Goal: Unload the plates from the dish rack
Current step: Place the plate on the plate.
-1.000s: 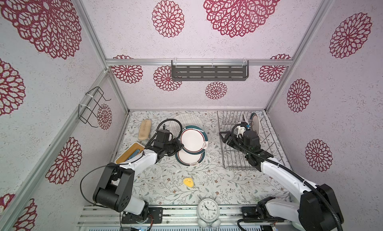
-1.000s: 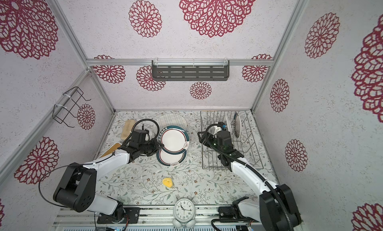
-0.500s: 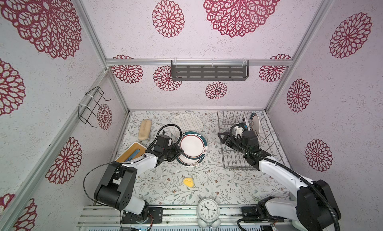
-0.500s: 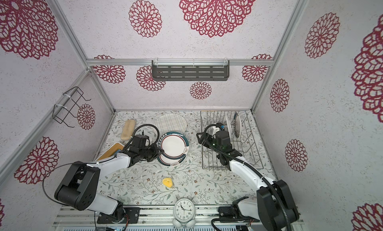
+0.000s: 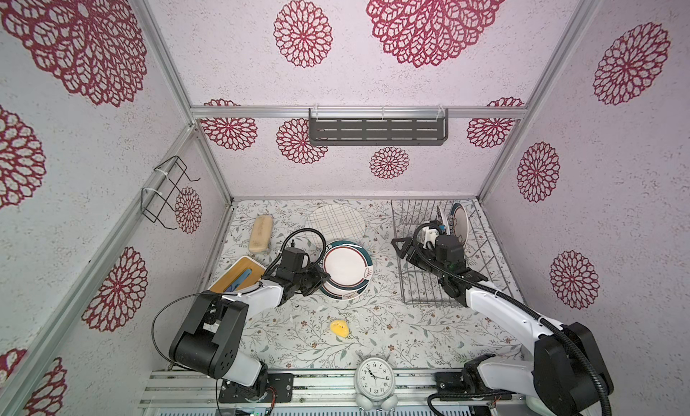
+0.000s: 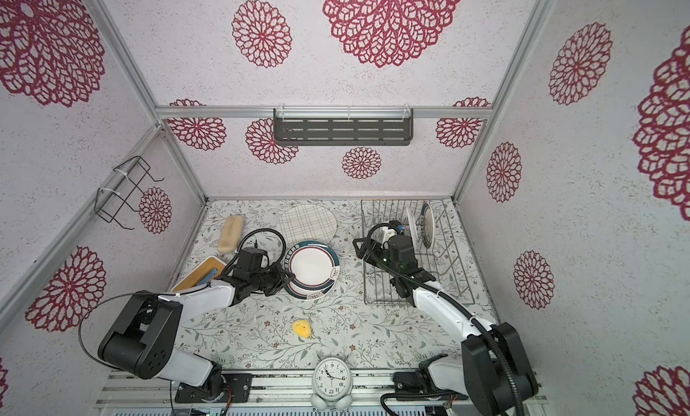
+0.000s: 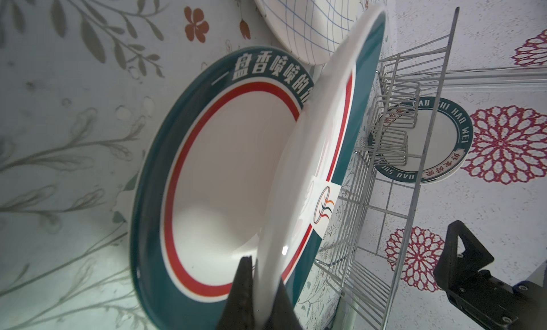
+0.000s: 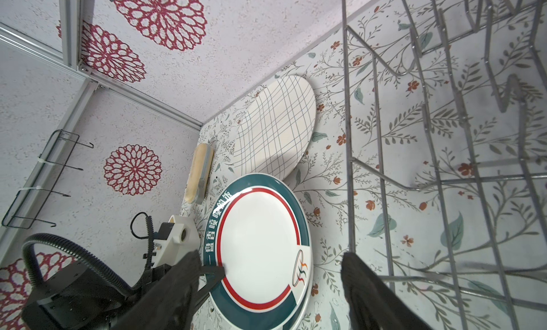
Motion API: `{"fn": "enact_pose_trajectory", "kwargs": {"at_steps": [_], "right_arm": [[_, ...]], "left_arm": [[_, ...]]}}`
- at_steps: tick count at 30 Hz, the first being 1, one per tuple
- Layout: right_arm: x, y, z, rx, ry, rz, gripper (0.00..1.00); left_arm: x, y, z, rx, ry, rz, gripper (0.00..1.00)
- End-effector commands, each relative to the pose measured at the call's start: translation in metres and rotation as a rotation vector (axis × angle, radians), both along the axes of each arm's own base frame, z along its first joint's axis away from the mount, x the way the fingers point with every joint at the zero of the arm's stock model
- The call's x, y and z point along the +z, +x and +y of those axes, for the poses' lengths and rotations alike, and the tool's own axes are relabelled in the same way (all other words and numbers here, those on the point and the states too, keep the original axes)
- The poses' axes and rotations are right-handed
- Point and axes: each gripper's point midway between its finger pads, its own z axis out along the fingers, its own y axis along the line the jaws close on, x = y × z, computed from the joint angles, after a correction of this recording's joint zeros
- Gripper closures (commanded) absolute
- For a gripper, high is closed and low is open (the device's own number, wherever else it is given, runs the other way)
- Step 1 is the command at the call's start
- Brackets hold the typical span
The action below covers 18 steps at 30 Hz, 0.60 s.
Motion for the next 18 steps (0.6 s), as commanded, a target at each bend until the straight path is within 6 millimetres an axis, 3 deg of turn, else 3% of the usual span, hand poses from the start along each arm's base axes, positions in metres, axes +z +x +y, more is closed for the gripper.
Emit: {"fn": "enact_pose_trajectory", "kwargs": {"at_steps": [1,14,18], "right_arm": [[0.0129,0.0046,0.0038,0.019,0.014,-0.047,0.22],[0.0063,0.006,0.0045,0.016,0.007,-0.023,0.22],[0.0052,0.0062,0.0048,0.017,0.006,-0.02,0.22]], "left_arm": [[0.0209,0.0098,-0.0024,0.007,-0.045,-0.086,1.0],[0.0135,0.002,0.0023,0.022,-0.036,-0.069,0.99],[0.0158,0.0016,0.0032,0.028,-0.036,-0.074,0.9]]}}
